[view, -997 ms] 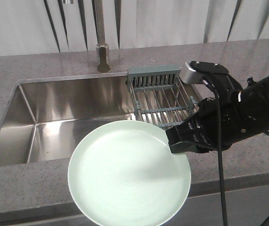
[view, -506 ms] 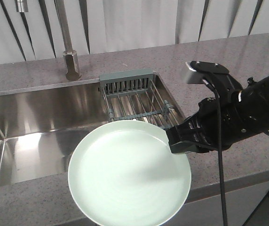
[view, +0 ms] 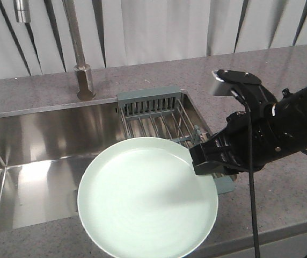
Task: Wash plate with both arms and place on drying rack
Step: 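Position the held plate over the sink beside the drying rack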
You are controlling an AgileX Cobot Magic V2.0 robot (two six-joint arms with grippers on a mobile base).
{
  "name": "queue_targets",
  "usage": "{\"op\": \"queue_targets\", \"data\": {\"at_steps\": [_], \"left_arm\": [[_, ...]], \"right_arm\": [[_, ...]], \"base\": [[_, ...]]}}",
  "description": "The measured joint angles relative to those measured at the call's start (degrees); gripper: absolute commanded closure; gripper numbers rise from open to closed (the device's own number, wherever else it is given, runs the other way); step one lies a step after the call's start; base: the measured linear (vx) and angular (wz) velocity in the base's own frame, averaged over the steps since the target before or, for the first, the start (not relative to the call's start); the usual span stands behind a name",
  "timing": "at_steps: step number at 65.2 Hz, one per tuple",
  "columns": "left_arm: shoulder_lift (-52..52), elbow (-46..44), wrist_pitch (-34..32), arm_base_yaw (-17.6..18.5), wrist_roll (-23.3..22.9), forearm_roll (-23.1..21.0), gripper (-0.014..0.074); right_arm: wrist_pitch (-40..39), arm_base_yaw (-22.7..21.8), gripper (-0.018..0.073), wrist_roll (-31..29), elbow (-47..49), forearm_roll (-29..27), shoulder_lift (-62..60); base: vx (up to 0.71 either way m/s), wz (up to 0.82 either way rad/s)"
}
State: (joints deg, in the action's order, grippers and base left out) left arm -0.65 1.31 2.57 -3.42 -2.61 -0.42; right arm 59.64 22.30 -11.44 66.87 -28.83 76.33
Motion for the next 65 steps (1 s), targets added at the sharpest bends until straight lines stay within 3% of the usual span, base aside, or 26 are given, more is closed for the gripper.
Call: {"op": "queue_targets", "data": {"at_steps": [65], "left_arm": [[0.0,0.0,0.0,0.0,0.0,0.0,0.0603]], "right_arm": [[0.0,0.0,0.0568,0.0,0.0,0.0,0.0]], "base": [[0.07,0.15]]}}
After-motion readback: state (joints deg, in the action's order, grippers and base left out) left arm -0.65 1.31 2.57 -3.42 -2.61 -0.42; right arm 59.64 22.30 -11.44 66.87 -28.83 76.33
